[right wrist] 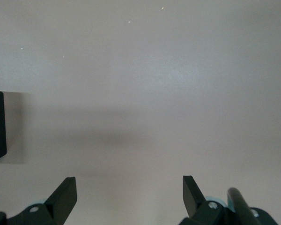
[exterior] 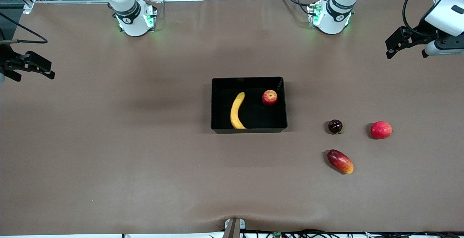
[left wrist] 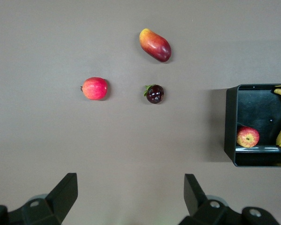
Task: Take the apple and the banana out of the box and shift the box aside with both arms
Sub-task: 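Reach the left gripper into the black box toward the red apple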
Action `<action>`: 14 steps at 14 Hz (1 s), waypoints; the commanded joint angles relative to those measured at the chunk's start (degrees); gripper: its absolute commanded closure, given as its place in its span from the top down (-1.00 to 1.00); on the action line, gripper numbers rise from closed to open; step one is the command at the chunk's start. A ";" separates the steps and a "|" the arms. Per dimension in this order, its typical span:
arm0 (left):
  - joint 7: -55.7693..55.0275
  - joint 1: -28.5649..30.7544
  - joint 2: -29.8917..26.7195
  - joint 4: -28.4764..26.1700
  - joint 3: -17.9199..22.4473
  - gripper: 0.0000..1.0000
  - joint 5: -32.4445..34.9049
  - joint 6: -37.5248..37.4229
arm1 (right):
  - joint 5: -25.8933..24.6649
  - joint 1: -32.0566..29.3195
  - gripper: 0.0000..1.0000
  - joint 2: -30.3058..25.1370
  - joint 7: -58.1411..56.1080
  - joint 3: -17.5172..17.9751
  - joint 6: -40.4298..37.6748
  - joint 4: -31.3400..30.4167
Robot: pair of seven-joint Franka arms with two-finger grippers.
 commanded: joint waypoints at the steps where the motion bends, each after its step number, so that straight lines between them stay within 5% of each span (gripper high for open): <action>1: 0.05 0.34 0.42 1.31 0.09 1.00 -0.78 -1.28 | 0.74 -0.57 1.00 0.07 -0.73 0.36 -0.50 0.28; 9: -1.18 -0.71 4.37 3.76 -0.18 1.00 -0.87 -1.19 | 0.65 -0.84 1.00 0.07 -0.73 0.36 -0.50 0.46; 14: -16.18 -1.32 10.60 4.39 -9.30 1.00 -0.08 -0.06 | 0.65 -0.92 1.00 0.07 -0.73 0.36 -0.50 0.37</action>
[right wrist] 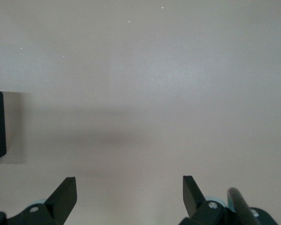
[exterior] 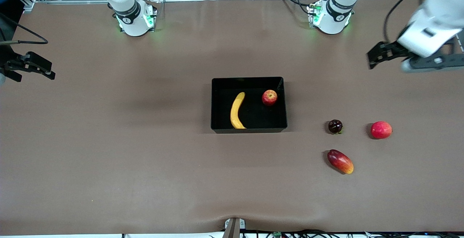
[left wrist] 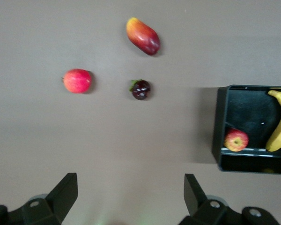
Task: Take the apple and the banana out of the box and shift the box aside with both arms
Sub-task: 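Reach the left gripper into the black box toward the red apple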
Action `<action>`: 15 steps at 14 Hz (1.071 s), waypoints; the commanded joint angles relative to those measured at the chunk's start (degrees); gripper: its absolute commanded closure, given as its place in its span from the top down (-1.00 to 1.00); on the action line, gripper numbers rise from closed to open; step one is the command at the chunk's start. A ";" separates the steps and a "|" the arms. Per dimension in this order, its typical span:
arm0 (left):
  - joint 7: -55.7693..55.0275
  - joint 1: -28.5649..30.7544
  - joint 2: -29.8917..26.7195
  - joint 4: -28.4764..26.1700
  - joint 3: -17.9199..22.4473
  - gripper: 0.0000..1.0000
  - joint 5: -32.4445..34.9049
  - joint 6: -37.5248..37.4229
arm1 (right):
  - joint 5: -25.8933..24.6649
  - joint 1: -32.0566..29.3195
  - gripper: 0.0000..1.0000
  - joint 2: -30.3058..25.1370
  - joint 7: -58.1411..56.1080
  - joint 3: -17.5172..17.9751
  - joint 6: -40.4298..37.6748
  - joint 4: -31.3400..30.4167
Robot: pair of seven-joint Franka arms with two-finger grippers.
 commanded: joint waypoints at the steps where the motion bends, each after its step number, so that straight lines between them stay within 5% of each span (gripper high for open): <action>1: -6.56 -0.35 5.38 2.41 -5.27 1.00 0.13 1.67 | 0.65 -0.94 1.00 0.09 -0.73 0.39 -0.50 0.28; 4: -13.40 -0.78 9.95 1.80 -10.02 1.00 0.30 8.88 | 0.65 -0.94 1.00 0.00 -0.73 0.39 -0.50 0.36; 11: -30.21 -12.02 22.43 1.63 -10.56 1.00 7.33 19.61 | 0.65 -1.02 1.00 0.97 -0.73 0.39 -0.41 0.54; 15: -34.84 -14.93 24.12 -7.13 -10.56 1.00 9.00 26.35 | 0.83 -1.38 1.00 1.67 -0.55 0.39 -0.41 0.71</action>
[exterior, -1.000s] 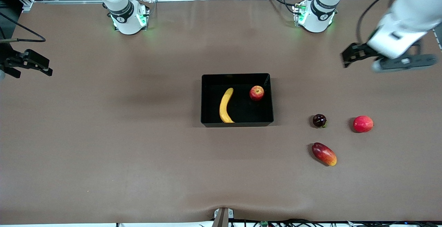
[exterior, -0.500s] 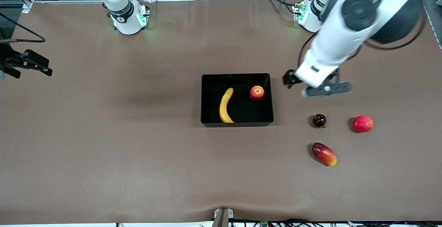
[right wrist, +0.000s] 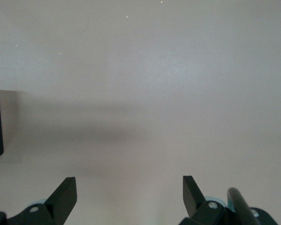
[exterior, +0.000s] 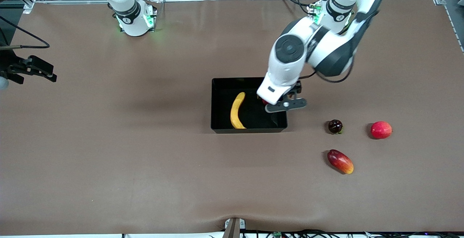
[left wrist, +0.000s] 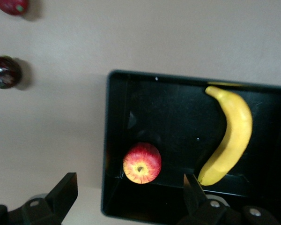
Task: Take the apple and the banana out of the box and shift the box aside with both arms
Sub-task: 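Reach the left gripper into the black box toward the red apple, then grasp the red apple with the left gripper and lift it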
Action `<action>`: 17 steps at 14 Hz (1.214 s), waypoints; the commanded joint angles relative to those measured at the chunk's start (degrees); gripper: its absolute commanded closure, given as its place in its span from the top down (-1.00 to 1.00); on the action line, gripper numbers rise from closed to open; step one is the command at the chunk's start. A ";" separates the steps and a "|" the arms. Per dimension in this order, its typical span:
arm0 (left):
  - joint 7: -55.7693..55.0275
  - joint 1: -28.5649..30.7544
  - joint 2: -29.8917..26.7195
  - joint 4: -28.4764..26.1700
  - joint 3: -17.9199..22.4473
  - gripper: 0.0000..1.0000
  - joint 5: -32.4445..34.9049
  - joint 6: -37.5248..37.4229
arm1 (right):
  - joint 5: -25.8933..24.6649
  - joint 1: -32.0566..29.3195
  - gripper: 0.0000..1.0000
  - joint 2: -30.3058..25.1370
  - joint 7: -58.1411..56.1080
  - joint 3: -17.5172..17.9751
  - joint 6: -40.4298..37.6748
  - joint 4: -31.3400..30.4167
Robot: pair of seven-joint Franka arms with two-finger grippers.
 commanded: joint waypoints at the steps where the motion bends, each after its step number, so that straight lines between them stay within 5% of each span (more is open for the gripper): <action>1: -7.30 -1.15 -0.92 -7.42 -0.01 1.00 1.49 7.68 | 0.83 -1.00 1.00 0.43 -0.64 0.42 -0.39 0.75; 10: -28.94 -4.58 7.07 -9.38 -0.01 1.00 6.22 9.64 | 0.92 -1.00 1.00 1.14 -0.64 0.42 -0.39 0.84; 17: -30.80 -4.67 10.15 -9.38 0.08 1.00 7.64 9.38 | 0.92 -1.00 1.00 1.66 -0.64 0.51 -0.39 0.84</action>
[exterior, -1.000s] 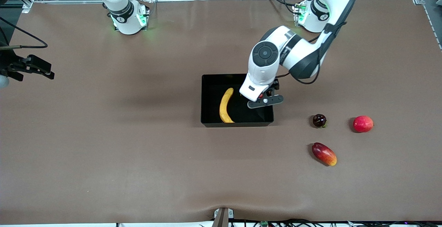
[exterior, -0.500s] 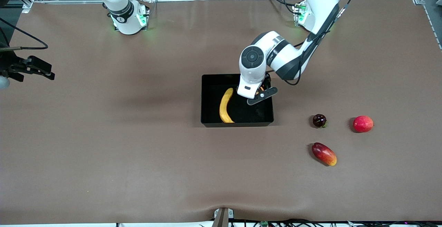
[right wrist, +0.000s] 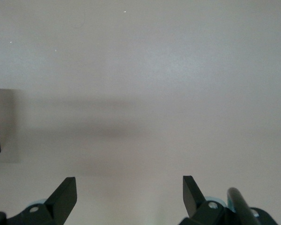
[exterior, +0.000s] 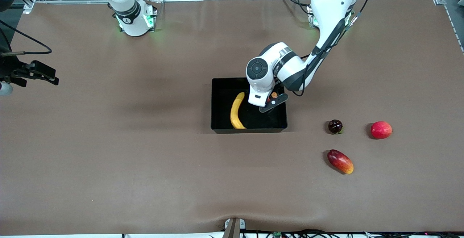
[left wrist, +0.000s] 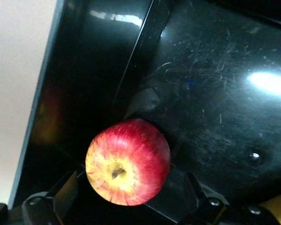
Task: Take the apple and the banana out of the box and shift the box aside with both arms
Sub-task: 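Grasp the red apple with the left gripper and lift it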
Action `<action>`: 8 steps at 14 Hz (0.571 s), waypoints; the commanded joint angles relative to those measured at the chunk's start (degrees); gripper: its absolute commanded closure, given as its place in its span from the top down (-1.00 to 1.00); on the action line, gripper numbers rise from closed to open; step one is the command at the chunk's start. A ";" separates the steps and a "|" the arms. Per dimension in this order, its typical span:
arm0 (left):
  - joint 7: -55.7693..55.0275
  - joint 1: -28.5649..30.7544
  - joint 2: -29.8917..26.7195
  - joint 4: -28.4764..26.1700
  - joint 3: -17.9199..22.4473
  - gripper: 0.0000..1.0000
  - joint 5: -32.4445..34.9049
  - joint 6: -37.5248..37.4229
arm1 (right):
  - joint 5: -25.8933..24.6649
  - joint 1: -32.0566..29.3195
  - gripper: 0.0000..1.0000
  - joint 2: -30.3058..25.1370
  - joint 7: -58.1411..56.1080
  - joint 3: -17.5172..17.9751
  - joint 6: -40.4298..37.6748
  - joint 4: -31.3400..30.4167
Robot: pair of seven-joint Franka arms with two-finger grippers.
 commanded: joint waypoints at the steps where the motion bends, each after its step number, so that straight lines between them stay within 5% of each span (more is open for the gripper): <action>1: -2.07 -0.31 0.85 0.12 0.04 0.86 1.48 0.35 | 0.91 -0.77 1.00 0.74 -0.64 0.49 -0.30 0.84; 3: -1.37 -0.31 0.94 0.29 -0.04 -0.67 2.00 0.08 | 1.00 -0.77 1.00 1.27 -0.64 0.49 -0.39 0.84; 4: -1.28 -0.31 0.94 0.64 -0.04 -1.00 2.27 0.00 | 1.00 -0.77 1.00 1.18 -0.64 0.49 -0.39 0.84; 8: -1.28 -1.45 -0.72 4.32 -0.04 -1.00 2.35 -4.20 | 1.00 -0.68 1.00 1.44 -0.64 0.49 -0.39 0.92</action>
